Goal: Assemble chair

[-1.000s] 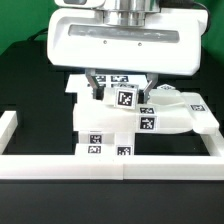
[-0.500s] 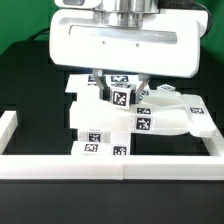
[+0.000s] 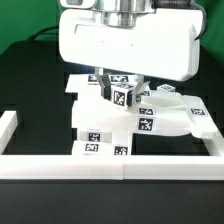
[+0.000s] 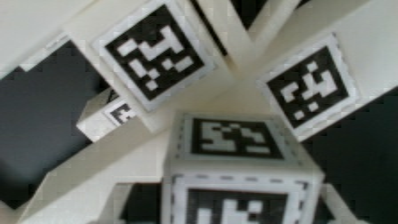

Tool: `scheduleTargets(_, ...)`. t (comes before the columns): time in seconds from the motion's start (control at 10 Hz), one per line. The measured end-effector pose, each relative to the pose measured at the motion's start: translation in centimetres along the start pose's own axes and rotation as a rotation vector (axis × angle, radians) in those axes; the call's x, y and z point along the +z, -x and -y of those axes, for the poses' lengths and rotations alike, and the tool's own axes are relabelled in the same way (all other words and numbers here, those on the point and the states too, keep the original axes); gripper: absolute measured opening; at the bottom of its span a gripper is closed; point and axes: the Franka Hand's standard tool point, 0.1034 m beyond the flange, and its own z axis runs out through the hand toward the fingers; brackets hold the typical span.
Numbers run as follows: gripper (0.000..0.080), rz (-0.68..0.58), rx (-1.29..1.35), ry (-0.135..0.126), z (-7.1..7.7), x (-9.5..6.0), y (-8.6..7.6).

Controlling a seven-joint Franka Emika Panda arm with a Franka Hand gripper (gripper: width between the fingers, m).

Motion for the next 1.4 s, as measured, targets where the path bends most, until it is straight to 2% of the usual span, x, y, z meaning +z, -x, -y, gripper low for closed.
scheduleTargets(0.3, 0.0287, 0.001, 0.19, -0.001, 0.0, 0.0, 0.0)
scheduleTargets(0.7, 0.0287, 0.017, 0.396, -0.018, -1.1, 0.1, -0.7)
scheduleTargets(1.4, 0.0287, 0.025, 0.819, -0.02, -1.1, 0.1, -0.6)
